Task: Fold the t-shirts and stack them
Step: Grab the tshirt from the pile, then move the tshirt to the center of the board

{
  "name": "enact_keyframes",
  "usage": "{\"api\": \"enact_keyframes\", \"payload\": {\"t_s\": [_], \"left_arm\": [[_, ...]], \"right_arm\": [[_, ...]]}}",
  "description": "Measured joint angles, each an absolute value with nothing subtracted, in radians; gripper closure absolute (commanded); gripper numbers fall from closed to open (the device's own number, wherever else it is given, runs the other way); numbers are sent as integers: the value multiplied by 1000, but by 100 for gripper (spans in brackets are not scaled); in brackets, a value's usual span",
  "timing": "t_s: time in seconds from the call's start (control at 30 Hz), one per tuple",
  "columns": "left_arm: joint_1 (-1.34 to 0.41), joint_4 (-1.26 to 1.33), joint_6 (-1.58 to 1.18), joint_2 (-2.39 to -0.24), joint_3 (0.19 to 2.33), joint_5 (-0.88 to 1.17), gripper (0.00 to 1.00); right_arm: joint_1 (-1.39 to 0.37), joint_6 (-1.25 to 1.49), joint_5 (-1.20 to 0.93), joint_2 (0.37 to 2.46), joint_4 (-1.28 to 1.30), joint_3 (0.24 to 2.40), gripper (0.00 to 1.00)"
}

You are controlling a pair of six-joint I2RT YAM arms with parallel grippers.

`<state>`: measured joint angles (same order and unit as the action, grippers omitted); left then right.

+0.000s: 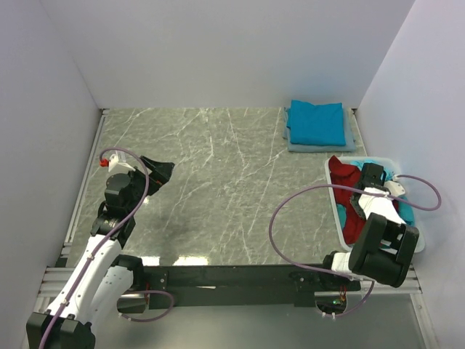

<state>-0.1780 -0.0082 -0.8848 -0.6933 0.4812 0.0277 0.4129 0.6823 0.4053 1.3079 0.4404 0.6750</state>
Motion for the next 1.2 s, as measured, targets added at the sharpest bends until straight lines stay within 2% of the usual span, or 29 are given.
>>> {"api": "enact_keyframes", "payload": {"t_s": [0.07, 0.1, 0.43, 0.83, 1.2], "left_arm": [[-178, -9, -884, -695, 481, 28, 1], [-178, -9, -884, -696, 482, 28, 0], [-178, -13, -884, -704, 483, 27, 0], [-178, -13, -884, -691, 483, 21, 1], [-178, -35, -885, -683, 483, 19, 0]], "right_arm": [[413, 682, 411, 1315, 436, 675, 96], [413, 678, 413, 1309, 437, 676, 100], [413, 641, 382, 1069, 497, 715, 100], [413, 550, 231, 777, 591, 995, 100], [406, 516, -15, 787, 615, 1249, 100]]}}
